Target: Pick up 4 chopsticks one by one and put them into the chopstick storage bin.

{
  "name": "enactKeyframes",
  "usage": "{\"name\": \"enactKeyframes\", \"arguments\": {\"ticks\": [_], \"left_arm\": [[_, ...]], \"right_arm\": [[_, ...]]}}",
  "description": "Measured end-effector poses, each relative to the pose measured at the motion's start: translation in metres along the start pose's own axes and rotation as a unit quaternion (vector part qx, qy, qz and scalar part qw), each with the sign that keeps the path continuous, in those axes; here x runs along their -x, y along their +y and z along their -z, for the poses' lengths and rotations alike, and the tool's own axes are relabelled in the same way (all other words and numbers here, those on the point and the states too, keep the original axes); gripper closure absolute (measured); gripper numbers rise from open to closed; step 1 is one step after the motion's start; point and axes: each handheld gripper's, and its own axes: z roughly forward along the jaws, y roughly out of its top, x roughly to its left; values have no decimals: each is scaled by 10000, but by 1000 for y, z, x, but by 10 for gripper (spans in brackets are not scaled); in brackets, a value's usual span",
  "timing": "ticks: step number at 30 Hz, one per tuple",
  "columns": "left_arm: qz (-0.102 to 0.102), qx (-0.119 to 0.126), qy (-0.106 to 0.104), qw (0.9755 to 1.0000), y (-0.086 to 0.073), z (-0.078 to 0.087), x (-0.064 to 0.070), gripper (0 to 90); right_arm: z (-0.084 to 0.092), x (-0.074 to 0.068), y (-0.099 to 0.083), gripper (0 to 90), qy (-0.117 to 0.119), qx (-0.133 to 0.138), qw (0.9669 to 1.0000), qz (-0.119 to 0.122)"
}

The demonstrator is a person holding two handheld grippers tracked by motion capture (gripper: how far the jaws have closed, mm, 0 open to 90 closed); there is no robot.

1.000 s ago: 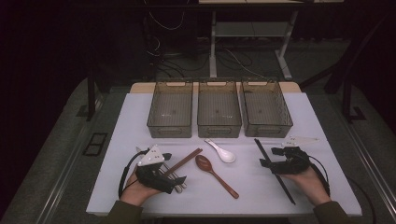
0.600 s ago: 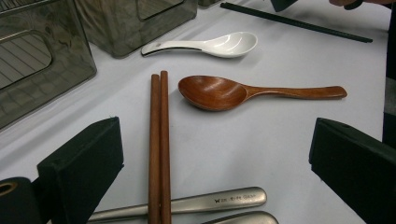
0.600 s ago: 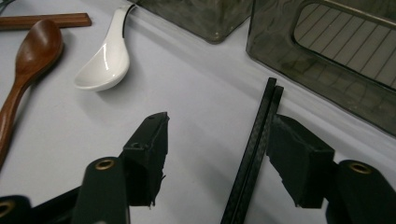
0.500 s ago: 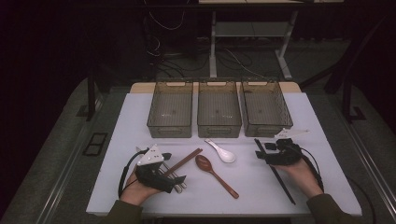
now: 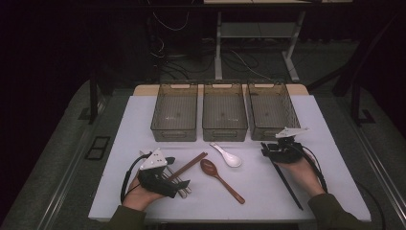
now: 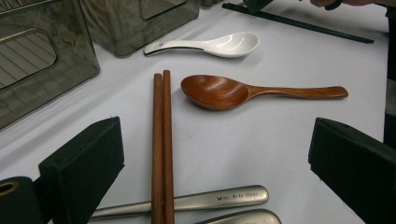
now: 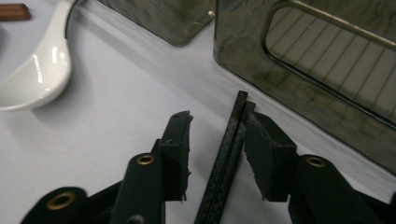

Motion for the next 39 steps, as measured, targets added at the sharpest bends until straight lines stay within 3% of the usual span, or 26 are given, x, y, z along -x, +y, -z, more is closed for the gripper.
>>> {"name": "enactKeyframes", "arguments": {"ticks": [4,23,32,39], "left_arm": [[-26,0,-20,10000,0,0,0,28],[-5,34,-51,10000,0,0,0,37],[5,52,-70,10000,0,1,0,38],[15,59,-83,9999,0,1,0,38]], "right_arm": [[0,2,-1,653,-109,-43,9999,19],[-3,4,-3,747,-64,-161,9998,-15],[-3,2,-2,756,44,-169,9998,-8],[-5,-3,-2,759,258,-160,9994,146]]}}
